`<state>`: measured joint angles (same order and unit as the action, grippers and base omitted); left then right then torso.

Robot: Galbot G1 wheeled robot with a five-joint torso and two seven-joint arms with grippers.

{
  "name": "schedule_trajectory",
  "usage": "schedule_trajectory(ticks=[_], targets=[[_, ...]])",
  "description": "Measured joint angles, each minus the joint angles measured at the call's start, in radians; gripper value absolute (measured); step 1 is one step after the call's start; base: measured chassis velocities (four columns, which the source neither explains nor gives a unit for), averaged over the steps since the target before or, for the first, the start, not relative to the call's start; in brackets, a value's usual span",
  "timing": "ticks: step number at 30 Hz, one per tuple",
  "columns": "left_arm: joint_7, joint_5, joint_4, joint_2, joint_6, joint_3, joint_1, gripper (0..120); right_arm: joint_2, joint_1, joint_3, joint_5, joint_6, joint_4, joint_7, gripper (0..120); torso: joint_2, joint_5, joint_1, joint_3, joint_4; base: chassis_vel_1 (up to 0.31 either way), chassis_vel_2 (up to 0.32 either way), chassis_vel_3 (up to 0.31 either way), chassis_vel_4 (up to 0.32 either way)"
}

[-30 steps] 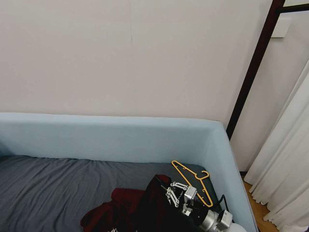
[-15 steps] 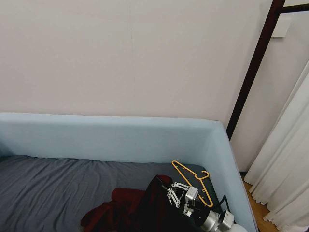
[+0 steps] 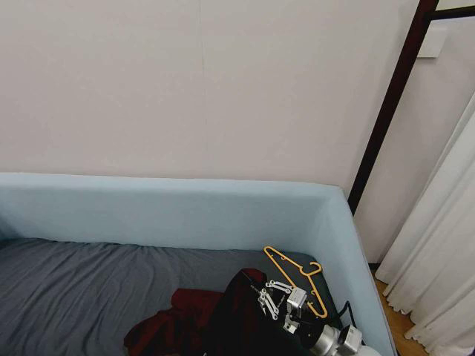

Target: Pick up the clothes from the sofa and hang them on the clothes hanger.

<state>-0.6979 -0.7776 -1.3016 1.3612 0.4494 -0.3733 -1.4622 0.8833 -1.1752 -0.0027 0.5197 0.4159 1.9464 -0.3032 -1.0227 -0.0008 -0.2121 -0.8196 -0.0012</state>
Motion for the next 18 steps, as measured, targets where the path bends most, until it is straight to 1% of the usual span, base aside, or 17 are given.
schedule_trajectory(ticks=[7, 8, 10, 11, 12, 13, 14, 15, 16, 18], targets=[[-0.001, 0.002, -0.017, -0.007, 0.006, -0.002, -0.008, 0, 0.000, -0.006, 0.002, 0.000, 0.000, 0.004, 0.001, 0, 0.000, 0.0000, 0.000, 0.000, 0.0000, 0.000, 0.000, 0.000, 0.000], [0.001, 0.002, -0.041, -0.012, 0.013, -0.006, -0.014, 0, 0.000, -0.009, 0.006, 0.000, 0.000, 0.005, 0.002, 0, 0.000, -0.0001, 0.000, 0.000, 0.0001, 0.000, 0.000, 0.000, 0.000], [0.038, 0.000, -0.147, -0.036, 0.026, -0.023, -0.018, 0, -0.002, -0.007, 0.023, 0.005, -0.001, 0.013, 0.011, 0, 0.000, -0.0002, 0.000, 0.000, 0.0000, 0.000, 0.000, 0.000, 0.000], [0.038, 0.000, -0.147, -0.036, 0.026, -0.023, -0.018, 0, -0.002, -0.007, 0.023, 0.005, -0.001, 0.013, 0.011, 0, 0.000, -0.0002, 0.000, 0.000, 0.0000, 0.000, 0.000, 0.000, 0.000], [0.094, 0.017, -0.259, -0.071, 0.035, -0.040, -0.011, 0, -0.013, 0.007, 0.038, 0.020, -0.011, 0.028, 0.020, 0, 0.000, -0.0002, 0.000, 0.000, -0.0001, 0.000, 0.000, 0.000, 0.000], [0.148, 0.058, -0.344, -0.110, 0.037, -0.058, 0.002, 0, -0.026, 0.021, 0.048, 0.032, -0.024, 0.040, 0.027, 0, 0.000, 0.0000, 0.000, 0.000, -0.0001, 0.000, 0.000, 0.000, 0.000], [0.208, 0.098, -0.447, -0.169, 0.038, -0.083, 0.023, 0, -0.046, 0.042, 0.058, 0.047, -0.044, 0.055, 0.039, 0, 0.000, -0.0006, 0.000, 0.000, -0.0001, 0.000, 0.000, 0.000, 0.000], [0.208, 0.098, -0.447, -0.169, 0.038, -0.083, 0.023, 0, -0.046, 0.042, 0.058, 0.047, -0.044, 0.055, 0.039, 0, 0.000, -0.0006, 0.000, 0.000, -0.0001, 0.000, 0.000, 0.000, 0.000], [0.236, 0.104, -0.491, -0.204, 0.033, -0.096, 0.031, 0, -0.056, 0.053, 0.063, 0.054, -0.052, 0.061, 0.043, 0, 0.000, -0.0003, 0.000, 0.000, -0.0004, 0.000, 0.000, 0.000, 0.000], [0.295, 0.086, -0.595, -0.311, 0.006, -0.131, 0.055, 0, -0.085, 0.090, 0.076, 0.084, -0.068, 0.070, 0.044, 0, 0.000, 0.0000, 0.000, 0.000, 0.0000, 0.000, 0.000, 0.000, 0.000]])
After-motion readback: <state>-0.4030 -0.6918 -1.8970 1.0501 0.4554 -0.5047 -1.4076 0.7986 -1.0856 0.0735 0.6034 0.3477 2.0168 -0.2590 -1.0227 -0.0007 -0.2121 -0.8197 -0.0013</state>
